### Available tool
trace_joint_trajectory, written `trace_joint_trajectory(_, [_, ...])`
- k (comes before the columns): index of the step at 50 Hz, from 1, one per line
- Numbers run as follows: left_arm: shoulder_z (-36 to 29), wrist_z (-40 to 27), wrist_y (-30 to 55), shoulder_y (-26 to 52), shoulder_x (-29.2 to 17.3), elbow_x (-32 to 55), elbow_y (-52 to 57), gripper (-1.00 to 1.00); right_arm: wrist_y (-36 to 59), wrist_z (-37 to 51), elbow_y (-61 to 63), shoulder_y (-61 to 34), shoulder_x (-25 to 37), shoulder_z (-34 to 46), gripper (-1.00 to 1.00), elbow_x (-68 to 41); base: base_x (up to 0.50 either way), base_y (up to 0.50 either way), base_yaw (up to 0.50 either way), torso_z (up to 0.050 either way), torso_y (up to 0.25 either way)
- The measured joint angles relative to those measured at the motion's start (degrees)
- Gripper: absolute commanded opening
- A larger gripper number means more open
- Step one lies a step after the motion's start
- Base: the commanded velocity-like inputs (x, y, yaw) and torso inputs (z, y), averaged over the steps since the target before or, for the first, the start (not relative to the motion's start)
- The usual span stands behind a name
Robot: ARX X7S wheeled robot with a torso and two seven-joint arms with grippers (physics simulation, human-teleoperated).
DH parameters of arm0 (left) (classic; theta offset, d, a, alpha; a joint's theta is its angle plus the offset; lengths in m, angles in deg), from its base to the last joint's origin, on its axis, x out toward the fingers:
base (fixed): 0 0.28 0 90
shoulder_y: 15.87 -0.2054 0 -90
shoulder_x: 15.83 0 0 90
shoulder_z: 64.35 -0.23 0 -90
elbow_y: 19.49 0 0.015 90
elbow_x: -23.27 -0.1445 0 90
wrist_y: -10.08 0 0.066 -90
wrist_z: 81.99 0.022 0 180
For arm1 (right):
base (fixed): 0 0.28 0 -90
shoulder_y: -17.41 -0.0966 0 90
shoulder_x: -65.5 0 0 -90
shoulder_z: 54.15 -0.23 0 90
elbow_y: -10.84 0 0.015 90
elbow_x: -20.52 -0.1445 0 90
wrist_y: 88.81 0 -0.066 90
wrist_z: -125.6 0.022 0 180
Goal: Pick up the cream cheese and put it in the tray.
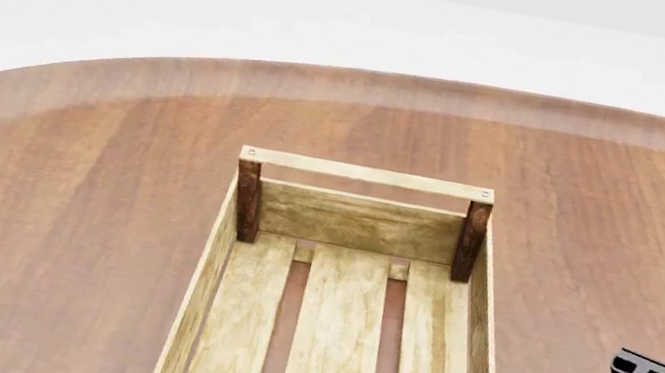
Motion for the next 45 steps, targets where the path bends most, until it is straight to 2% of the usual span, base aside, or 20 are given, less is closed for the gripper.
trace_joint_trajectory(26, [-0.1, -0.3, 0.5, 0.0, -0.2, 0.2, 0.3, 1.00, 9.5, -7.5, -7.1, -22.8, -1.3, 13.3, -1.00, 2.8, 0.00, 0.00, 0.00, 0.000, 0.001])
trace_joint_trajectory(45, [-0.2, -0.5, 0.8, 0.1, -0.4, 0.5, 0.3, 1.00, 5.8, -18.5, -21.1, -36.9, -5.0, 25.5, -1.00, 7.4, 0.00, 0.00, 0.00, 0.000, 0.001])
